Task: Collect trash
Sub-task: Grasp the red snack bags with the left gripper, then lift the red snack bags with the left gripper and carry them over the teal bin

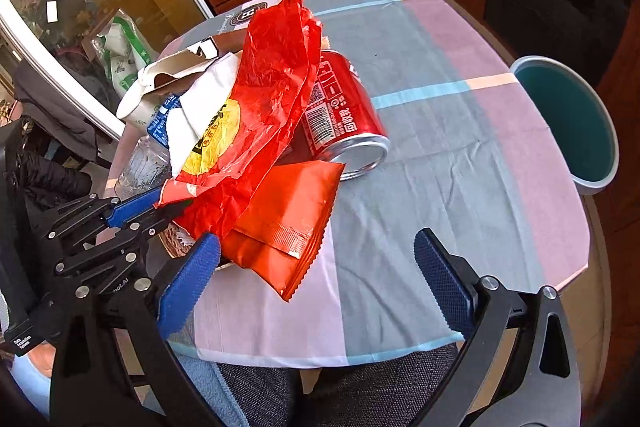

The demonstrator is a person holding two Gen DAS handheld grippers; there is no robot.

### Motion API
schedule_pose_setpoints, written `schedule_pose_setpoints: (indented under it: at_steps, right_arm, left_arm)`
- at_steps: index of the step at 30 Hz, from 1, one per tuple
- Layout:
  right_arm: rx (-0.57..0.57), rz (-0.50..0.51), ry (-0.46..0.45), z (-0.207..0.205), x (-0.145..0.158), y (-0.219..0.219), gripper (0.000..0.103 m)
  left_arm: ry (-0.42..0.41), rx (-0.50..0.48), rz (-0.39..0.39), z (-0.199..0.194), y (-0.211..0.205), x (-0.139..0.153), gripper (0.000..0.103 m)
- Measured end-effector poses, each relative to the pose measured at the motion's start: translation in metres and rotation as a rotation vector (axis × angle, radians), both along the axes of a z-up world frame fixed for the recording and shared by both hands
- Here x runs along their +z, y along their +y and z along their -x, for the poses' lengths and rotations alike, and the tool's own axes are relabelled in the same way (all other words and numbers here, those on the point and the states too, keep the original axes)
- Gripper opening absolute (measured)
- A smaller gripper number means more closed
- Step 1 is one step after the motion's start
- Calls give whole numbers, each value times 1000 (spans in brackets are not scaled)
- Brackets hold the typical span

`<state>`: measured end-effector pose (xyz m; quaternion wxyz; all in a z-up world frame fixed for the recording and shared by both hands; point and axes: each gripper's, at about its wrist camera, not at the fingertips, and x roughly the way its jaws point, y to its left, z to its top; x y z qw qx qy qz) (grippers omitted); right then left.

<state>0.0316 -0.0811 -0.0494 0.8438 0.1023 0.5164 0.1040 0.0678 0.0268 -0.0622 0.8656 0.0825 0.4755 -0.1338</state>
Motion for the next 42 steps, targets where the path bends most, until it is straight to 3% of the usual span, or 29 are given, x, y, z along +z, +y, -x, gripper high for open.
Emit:
schedule_pose_setpoints:
  at_steps: [4,6,8,10,12,15,16,17,20,27,34,37,40,42]
  right_arm:
    - [30,-70,48,-12,-18,7,59]
    - [32,-108,70,-15,-25,10,51]
    - [40,-120,70,-16,-26,14,47]
    - [54,-116,53,-14,-22,16,32]
    - [65,-125,44,-11,-17,17,28]
    - [70,-124,32,-9,-13,18,20]
    - [74,-122,31,-9,-12,18,18]
    - [79,-120,24,-7,-9,19,18]
    - [94,-111,-17,-2,4,20,16]
    - [83,-113,-116,12,43,4,16]
    - [28,-83,-182,19,65,-27,16]
    - [14,-63,-196,19,69,-34,16]
    - [4,-50,-190,17,66,-37,16]
    - [1,-51,-185,18,63,-40,16]
  left_arm:
    - [-3,-4,-13,1,-1,0,18]
    - [-5,-10,-26,2,-2,-1,20]
    - [-2,-17,-35,0,-6,-2,32]
    - [-10,-19,-52,-2,-10,-3,44]
    - [-21,-23,-74,-3,-15,-4,51]
    - [-42,-17,-78,-5,-18,-4,50]
    - [-57,-12,-80,-3,-18,-2,34]
    - [-64,-8,-82,-2,-18,0,10]
    - [-93,8,-59,4,-13,13,3]
    - [-174,49,-34,19,-4,56,1]
    - [-247,13,6,32,-21,98,1]
    - [-236,-25,10,33,-35,100,2]
    - [-193,-41,-10,28,-44,83,5]
    - [-136,-36,18,24,-42,69,6]
